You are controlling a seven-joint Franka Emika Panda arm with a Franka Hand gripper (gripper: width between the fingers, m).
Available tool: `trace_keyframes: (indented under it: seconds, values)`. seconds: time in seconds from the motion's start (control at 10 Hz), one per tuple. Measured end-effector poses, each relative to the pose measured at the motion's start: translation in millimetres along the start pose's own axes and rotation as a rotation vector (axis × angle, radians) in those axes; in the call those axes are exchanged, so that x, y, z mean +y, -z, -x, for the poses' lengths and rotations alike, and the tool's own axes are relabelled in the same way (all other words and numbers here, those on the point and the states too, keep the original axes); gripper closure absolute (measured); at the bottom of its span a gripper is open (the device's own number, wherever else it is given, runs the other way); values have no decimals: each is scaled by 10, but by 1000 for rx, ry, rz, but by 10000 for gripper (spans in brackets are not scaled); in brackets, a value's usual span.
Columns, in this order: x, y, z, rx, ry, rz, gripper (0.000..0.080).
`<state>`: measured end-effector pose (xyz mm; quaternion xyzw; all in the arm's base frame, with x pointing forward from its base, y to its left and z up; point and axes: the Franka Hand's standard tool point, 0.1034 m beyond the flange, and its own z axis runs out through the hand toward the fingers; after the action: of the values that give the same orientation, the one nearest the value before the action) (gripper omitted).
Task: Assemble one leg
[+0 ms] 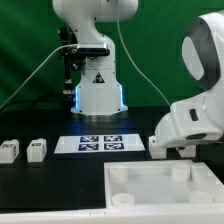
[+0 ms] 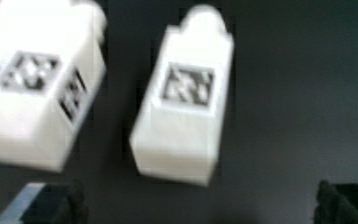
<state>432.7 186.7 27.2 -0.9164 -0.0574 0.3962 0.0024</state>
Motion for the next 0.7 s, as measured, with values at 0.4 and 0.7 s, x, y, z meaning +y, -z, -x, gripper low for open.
trace_keyframes:
  seconds: [0.4, 0.7]
  values:
    - [4, -121, 37, -23, -25, 6, 150]
    - [24, -244, 95, -52, -40, 4, 150]
